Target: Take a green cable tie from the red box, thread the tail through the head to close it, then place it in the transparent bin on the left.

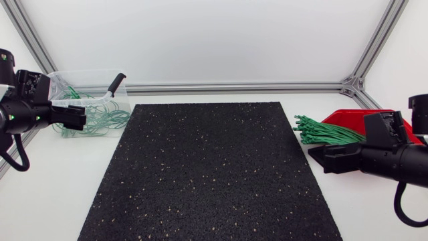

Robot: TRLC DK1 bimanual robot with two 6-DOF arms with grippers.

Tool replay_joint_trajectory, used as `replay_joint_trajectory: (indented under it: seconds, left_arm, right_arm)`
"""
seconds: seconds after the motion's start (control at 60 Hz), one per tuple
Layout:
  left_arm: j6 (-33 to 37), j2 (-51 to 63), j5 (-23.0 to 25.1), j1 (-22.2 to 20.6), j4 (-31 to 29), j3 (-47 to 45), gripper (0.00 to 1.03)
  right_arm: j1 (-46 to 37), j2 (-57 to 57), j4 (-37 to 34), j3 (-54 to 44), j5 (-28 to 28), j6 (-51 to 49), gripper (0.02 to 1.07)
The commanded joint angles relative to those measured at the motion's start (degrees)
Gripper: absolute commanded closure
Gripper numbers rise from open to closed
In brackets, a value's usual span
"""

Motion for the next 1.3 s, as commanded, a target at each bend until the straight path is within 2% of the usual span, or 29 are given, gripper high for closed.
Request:
replay_joint_trajectory:
  seconds: [0.0, 0.233, 0.417, 0.533, 1.217, 1.283]
  left_arm:
    - [-1.55, -5.69, 0.51, -1.06, 1.3, -5.15, 0.04]
    - [-1.9, -18.88, 0.6, -3.09, 2.09, -14.81, 0.04]
    - [-1.55, -30.04, 0.51, -6.07, 4.99, -23.34, 0.04]
    - [-1.25, -35.48, 0.53, -5.88, 6.4, -26.66, 0.04]
    - [-9.32, -55.52, 6.57, -4.83, 11.95, -41.09, 0.04]
    - [-10.05, -57.32, 7.11, -4.74, 12.45, -42.39, 0.04]
  right_arm:
    - [-3.27, -3.34, 1.28, -2.99, 0.64, -3.06, 0.06]
    - [-8.98, -15.73, 1.8, -8.35, 1.08, -6.04, 0.06]
    - [-7.16, -21.07, 6.3, -12.52, 3.44, -4.51, 0.06]
    - [-6.02, -24.32, 9.13, -15.09, 4.99, -3.55, 0.06]
    - [1.01, -44.3, 26.52, -30.87, 14.49, 2.37, 0.06]
    - [1.04, -44.38, 26.59, -30.94, 14.52, 2.39, 0.06]
